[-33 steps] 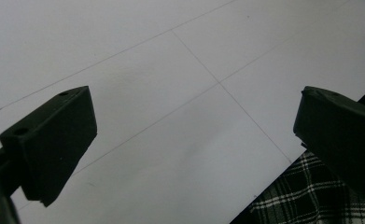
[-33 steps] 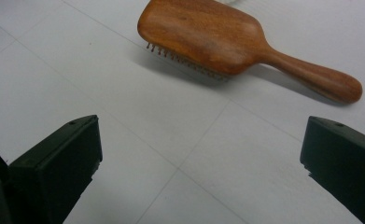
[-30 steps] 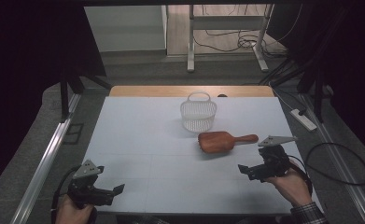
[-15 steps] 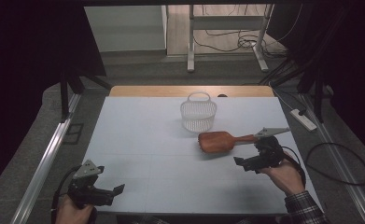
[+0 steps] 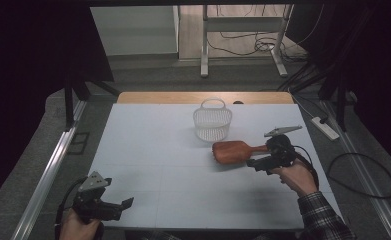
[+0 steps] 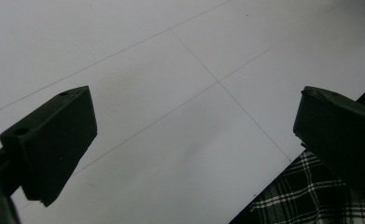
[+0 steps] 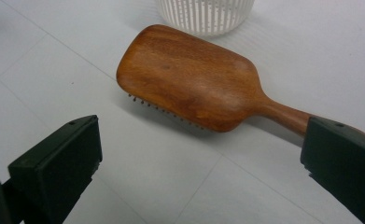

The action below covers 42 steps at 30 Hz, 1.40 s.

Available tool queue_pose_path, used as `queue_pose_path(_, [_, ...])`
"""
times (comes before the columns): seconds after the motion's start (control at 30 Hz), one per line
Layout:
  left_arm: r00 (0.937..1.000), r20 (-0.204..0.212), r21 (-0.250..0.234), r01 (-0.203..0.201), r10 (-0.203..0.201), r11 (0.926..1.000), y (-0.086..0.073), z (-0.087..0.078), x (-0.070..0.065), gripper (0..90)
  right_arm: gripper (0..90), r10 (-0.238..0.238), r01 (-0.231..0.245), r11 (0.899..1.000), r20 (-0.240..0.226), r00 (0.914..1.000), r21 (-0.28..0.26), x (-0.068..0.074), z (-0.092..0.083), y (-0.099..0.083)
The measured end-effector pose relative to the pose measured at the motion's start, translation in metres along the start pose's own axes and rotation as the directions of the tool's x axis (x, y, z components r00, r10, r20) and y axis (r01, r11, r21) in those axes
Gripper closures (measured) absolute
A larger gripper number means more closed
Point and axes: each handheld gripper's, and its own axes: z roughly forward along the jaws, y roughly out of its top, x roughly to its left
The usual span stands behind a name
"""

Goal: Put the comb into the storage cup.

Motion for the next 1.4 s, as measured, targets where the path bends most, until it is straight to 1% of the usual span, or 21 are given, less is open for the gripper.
queue_pose_path(0.13, [1.0, 0.0, 0.0, 0.0, 0.0, 1.0, 0.0, 0.0, 0.0, 0.4, 0.0, 0.003, -0.004, 1.0, 0.007, 1.0, 0.012, -0.003, 0.005, 0.005])
queue_pose_path(0.27, [1.0, 0.001, -0.001, 0.0, 0.0, 1.0, 0.0, 0.0, 0.0, 0.4, 0.0, -0.005, 0.004, 1.0, 0.018, 0.9998, 0.02, -0.006, 0.01, 0.011])
queue_pose_path(0.3, [1.0, 0.001, -0.001, -0.001, 0.001, 1.0, 0.0, 0.0, 0.0, 0.4, 0.0, 0.0, 0.0, 1.0, 0.018, 0.9998, 0.021, -0.006, 0.011, 0.013])
queue_pose_path(0.4, [1.0, 0.003, -0.002, -0.001, 0.001, 1.0, 0.0, 0.0, 0.0, 0.4, 0.0, -0.007, 0.006, 1.0, 0.013, 0.9999, 0.03, -0.007, 0.016, 0.018])
queue_pose_path(0.5, [1.0, 0.004, -0.004, 0.0, 0.0, 1.0, 0.0, 0.0, 0.0, 0.4, 0.0, 0.001, -0.002, 0.999, 0.016, 0.9999, 0.037, -0.009, 0.021, 0.022])
queue_pose_path(0.73, [1.0, 0.004, -0.002, -0.002, 0.002, 1.0, 0.0, 0.0, 0.0, 0.4, 0.0, -0.009, 0.007, 0.998, 0.037, 0.9993, 0.064, -0.007, 0.033, 0.034])
queue_pose_path(1.0, [0.9999, 0.006, 0.0, -0.008, 0.008, 1.0, 0.0, 0.0, 0.0, 0.4, 0.0, -0.011, 0.006, 0.996, 0.046, 0.9989, 0.091, -0.007, 0.044, 0.049])
queue_pose_path(1.13, [0.9999, 0.004, 0.0, -0.011, 0.011, 0.9999, 0.0, 0.0, 0.0, 0.4, 0.0, -0.004, 0.0, 0.995, 0.042, 0.9991, 0.096, -0.009, 0.05, 0.055])
queue_pose_path(1.4, [0.9999, 0.003, 0.004, -0.017, 0.017, 0.9999, 0.0, 0.001, -0.001, 0.4, 0.0, -0.01, 0.003, 0.992, 0.062, 0.998, 0.125, -0.012, 0.061, 0.065])
